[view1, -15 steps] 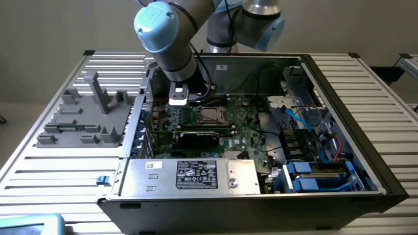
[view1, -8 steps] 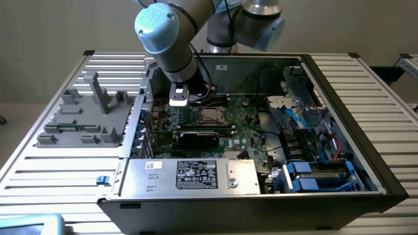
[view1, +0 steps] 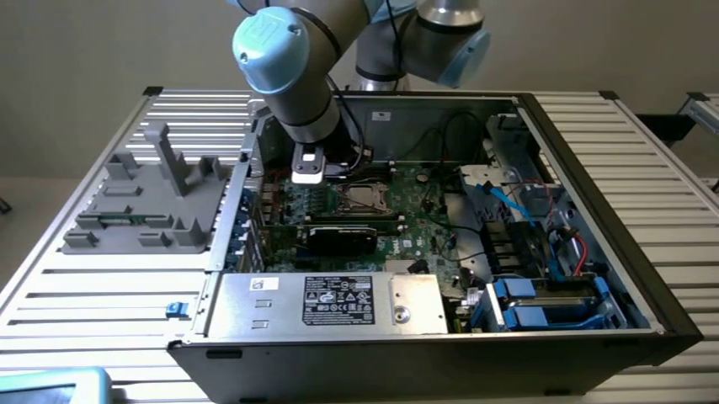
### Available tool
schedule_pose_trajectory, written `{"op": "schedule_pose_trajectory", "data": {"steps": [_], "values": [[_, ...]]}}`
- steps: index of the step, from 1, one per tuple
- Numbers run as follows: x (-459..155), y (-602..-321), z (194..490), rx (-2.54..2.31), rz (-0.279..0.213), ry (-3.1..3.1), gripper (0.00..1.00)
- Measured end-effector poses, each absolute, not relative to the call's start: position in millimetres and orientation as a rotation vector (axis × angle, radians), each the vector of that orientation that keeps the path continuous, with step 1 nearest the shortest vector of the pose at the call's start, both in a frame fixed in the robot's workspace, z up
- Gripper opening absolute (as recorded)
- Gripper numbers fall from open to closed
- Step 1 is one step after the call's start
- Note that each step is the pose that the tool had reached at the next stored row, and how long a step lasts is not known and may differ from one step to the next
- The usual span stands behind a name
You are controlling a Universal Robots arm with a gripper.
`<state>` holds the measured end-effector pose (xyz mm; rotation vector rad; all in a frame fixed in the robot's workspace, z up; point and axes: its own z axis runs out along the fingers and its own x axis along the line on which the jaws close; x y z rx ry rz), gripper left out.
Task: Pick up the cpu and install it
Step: 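Install the first cpu locking lever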
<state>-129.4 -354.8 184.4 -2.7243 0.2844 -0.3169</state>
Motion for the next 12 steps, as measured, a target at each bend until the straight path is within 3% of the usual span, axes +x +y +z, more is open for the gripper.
{"op": "schedule_pose_trajectory", "data": {"steps": [12], "values": [[-119.7,-354.8,184.2,-2.724,-0.318,0.291,0.11]]}}
